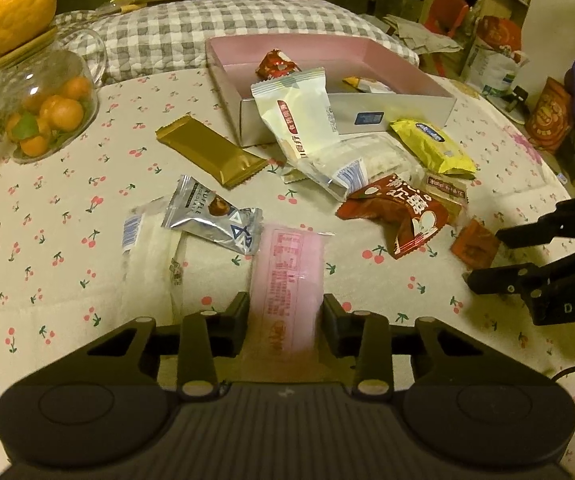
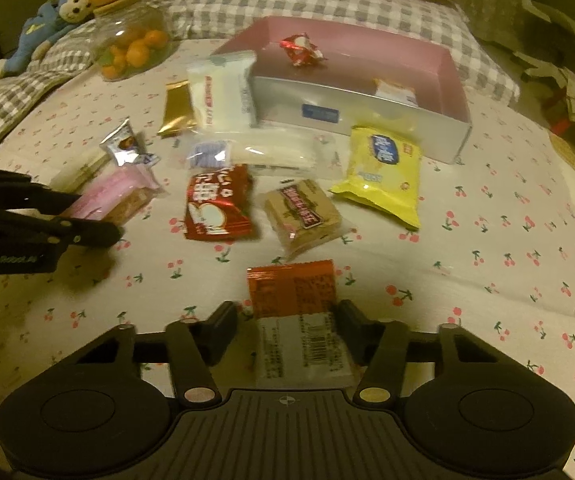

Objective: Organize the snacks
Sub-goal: 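Grasp the pink wafer pack with the left tool while the right tool grasps the orange-and-white pack, then carry both packs into the pink box and open both tools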

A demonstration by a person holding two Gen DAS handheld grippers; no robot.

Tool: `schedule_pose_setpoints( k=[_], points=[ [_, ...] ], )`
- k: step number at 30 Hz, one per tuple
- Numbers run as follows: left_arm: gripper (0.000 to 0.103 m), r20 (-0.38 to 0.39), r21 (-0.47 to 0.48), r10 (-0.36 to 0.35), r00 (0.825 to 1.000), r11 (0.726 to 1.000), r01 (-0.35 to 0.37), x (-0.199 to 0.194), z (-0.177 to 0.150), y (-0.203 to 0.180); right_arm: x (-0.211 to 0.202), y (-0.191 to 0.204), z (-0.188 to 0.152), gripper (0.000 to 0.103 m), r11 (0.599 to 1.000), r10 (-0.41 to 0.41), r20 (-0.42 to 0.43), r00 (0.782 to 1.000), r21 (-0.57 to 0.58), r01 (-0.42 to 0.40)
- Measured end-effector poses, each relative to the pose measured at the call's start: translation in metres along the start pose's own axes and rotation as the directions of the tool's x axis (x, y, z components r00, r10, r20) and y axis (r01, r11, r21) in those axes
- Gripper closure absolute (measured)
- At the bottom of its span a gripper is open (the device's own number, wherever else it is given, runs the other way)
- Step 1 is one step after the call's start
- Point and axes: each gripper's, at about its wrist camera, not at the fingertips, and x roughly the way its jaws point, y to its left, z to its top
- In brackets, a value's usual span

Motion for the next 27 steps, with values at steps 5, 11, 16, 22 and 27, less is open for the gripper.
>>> schedule_pose_setpoints(
  k=[5, 11, 16, 22, 27],
  points=[
    [0.073, -0.01, -0.016, -0.013, 1.0, 1.0, 0.013, -0.002, 0.001, -0.001, -0.002, 0.009, 0.001, 0.063, 1.0, -0.002, -0.006, 1.0, -0.023, 0.002],
    [0.073, -0.03, -0.039, -0.024, 0.999, 0.999, 0.023, -0.006, 0.005, -0.002, -0.005, 0.01, 0.002, 0.064, 1.0, 0.015, -0.024, 1.0, 0.004, -0.015],
    [0.073, -0.033, -0.05, -0.029, 0.999, 0.998, 0.027, -0.013, 0.009, -0.002, -0.01, 0.011, 0.005, 0.064, 0.999, 0.037, -0.032, 0.999, 0.032, -0.036],
    [0.073, -0.031, -0.071, -0.041, 0.999, 0.997, 0.038, -0.02, 0.014, 0.001, -0.019, 0.009, 0.009, 0.064, 0.994, 0.078, -0.035, 0.996, 0.086, -0.075],
    [0.073, -0.006, -0.084, -0.05, 0.999, 0.995, 0.049, -0.028, 0.023, 0.003, -0.03, 0.006, 0.014, 0.064, 0.985, 0.118, -0.019, 0.993, 0.127, -0.115]
  ],
)
